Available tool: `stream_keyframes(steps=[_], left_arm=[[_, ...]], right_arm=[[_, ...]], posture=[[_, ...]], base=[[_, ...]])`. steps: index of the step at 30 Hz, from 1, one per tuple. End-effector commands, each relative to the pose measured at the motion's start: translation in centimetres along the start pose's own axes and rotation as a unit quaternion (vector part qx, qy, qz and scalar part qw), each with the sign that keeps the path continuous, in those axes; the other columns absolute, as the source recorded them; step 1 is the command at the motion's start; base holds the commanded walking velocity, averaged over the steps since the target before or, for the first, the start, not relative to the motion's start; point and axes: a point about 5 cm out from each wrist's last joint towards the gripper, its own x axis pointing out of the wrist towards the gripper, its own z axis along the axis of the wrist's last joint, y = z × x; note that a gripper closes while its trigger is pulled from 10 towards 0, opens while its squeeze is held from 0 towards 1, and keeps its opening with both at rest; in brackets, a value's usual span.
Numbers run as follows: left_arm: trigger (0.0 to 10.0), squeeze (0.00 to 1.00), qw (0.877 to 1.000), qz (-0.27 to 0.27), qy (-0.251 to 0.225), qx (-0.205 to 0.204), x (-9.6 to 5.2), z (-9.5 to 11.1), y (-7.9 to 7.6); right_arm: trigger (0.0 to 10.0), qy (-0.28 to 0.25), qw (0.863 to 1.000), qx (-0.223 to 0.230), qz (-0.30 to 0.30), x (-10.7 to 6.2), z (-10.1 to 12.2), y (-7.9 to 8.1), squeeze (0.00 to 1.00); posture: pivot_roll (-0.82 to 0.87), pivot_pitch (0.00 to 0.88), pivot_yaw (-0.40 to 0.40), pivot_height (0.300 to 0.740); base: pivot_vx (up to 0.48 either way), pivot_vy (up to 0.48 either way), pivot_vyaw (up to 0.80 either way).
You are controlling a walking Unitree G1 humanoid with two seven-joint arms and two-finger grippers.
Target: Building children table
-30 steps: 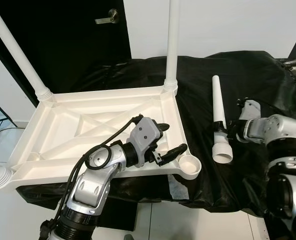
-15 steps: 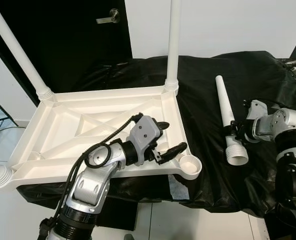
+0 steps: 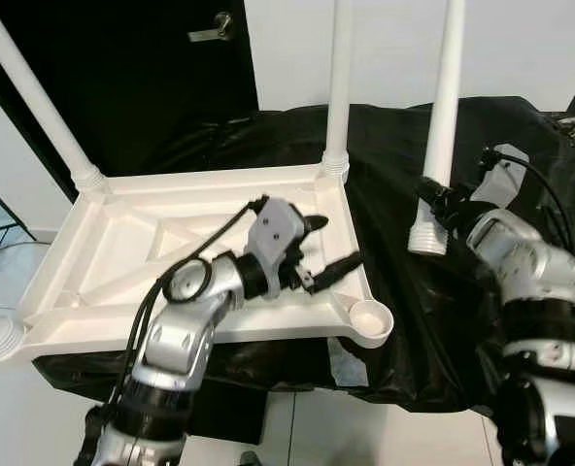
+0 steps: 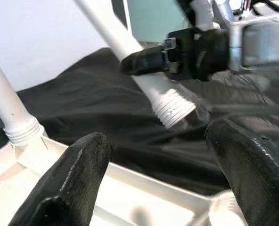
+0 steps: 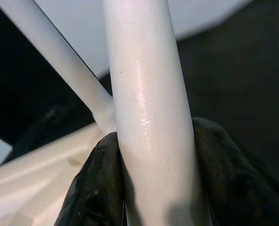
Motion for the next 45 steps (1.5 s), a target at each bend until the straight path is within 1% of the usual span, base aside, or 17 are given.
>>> stream_keyframes(steps=[1,4,6,9,13,14,15,16,18,19,20,21,28,31,35,37,45], left_arm=[[10.0,0.0,0.998,0.067,0.004,-0.015,-0.1,-0.3,1.2],[10.0,0.0,0.996,0.084,0.0,-0.033,0.1,-0.1,2.5],[10.0,0.0,0.997,0.074,-0.006,-0.028,0.1,0.2,2.9],[10.0,0.0,0.997,0.06,-0.017,-0.048,0.0,0.4,3.5],[10.0,0.0,0.994,0.079,-0.03,-0.063,0.2,0.4,4.3],[10.0,0.16,0.992,0.09,-0.047,-0.079,0.3,0.4,4.6],[10.0,0.16,0.99,0.094,-0.058,-0.089,0.3,0.5,4.7],[10.0,0.48,0.989,0.097,-0.066,-0.095,0.4,0.5,4.8],[10.0,0.49,0.987,0.104,-0.074,-0.1,0.5,0.5,4.9],[10.0,0.23,0.985,0.108,-0.083,-0.102,0.6,0.7,4.9],[10.0,0.23,0.984,0.111,-0.089,-0.103,0.7,0.7,4.9],[10.0,0.0,0.983,0.112,-0.096,-0.109,0.8,0.8,5.0],[10.0,0.0,0.98,0.092,-0.114,-0.138,0.7,1.4,5.1],[10.0,0.0,0.976,0.04,-0.14,-0.163,0.6,2.4,4.8],[10.0,0.0,0.977,0.035,-0.135,-0.162,0.7,2.4,5.0],[10.0,0.0,0.978,0.037,-0.12,-0.167,1.0,2.3,5.4],[10.0,0.0,0.974,0.033,-0.115,-0.192,1.1,3.0,6.7]], right_arm=[[10.0,-0.049,0.999,-0.016,0.018,-0.1,1.2,0.9,0.0],[10.0,-0.081,0.995,-0.044,0.045,-0.5,1.1,2.4,0.0],[10.0,-0.096,0.992,-0.059,0.063,-0.7,1.0,3.2,0.0],[10.0,-0.114,0.984,-0.103,0.087,-1.1,0.7,4.2,0.0],[10.0,-0.127,0.98,-0.105,0.113,-1.5,0.1,5.1,0.0],[10.0,-0.131,0.976,-0.122,0.127,-1.8,-0.4,5.6,0.0],[10.0,-0.135,0.972,-0.135,0.135,-1.9,-0.7,5.9,0.0],[10.0,-0.138,0.97,-0.144,0.141,-2.0,-0.9,6.2,0.0],[10.0,-0.136,0.969,-0.141,0.151,-2.3,-1.4,6.4,0.0],[10.0,-0.134,0.968,-0.137,0.162,-2.5,-2.0,6.7,0.0],[10.0,-0.132,0.967,-0.135,0.17,-2.7,-2.4,6.9,0.0],[10.0,-0.131,0.966,-0.132,0.177,-2.9,-2.8,7.1,0.0],[10.0,-0.121,0.96,-0.152,0.202,-3.2,-4.4,8.0,0.0],[10.0,-0.119,0.952,-0.162,0.233,-3.1,-5.0,9.0,0.0],[10.0,-0.124,0.945,-0.168,0.251,-3.1,-5.0,9.5,0.0],[10.0,-0.125,0.937,-0.182,0.27,-3.2,-5.2,10.0,0.0],[10.0,-0.121,0.93,-0.195,0.285,-3.3,-5.7,10.6,0.0]], posture=[[-0.05,0.0,0.044,0.74],[-0.06,0.0,0.048,0.74],[-0.06,0.0,0.042,0.74],[-0.06,0.0,0.043,0.74],[-0.08,0.0,0.046,0.74],[-0.09,0.0,0.05,0.74],[-0.09,0.0,0.05,0.74],[-0.09,0.0,0.05,0.74],[-0.09,0.0,0.052,0.74],[-0.09,0.0,0.054,0.74],[-0.09,0.0,0.055,0.74],[-0.09,0.0,0.057,0.74],[-0.08,0.0,0.068,0.74],[-0.07,0.0,0.068,0.74],[-0.07,0.0,0.069,0.74],[-0.07,0.0,0.068,0.74],[-0.07,0.0,0.074,0.74]], base=[[0.0,0.0,0.0],[0.0,0.0,0.0],[0.0,0.0,0.0],[0.0,0.0,0.0],[0.0,0.0,0.0],[0.0,0.0,0.0],[0.0,0.0,0.0],[0.0,0.0,0.0],[0.0,0.0,0.0],[0.0,0.0,0.0],[0.0,0.0,0.0],[0.0,0.0,0.0],[0.0,0.0,0.0],[0.0,0.0,0.0],[0.0,0.0,0.0],[0.0,0.0,0.0],[0.0,0.0,0.0]])
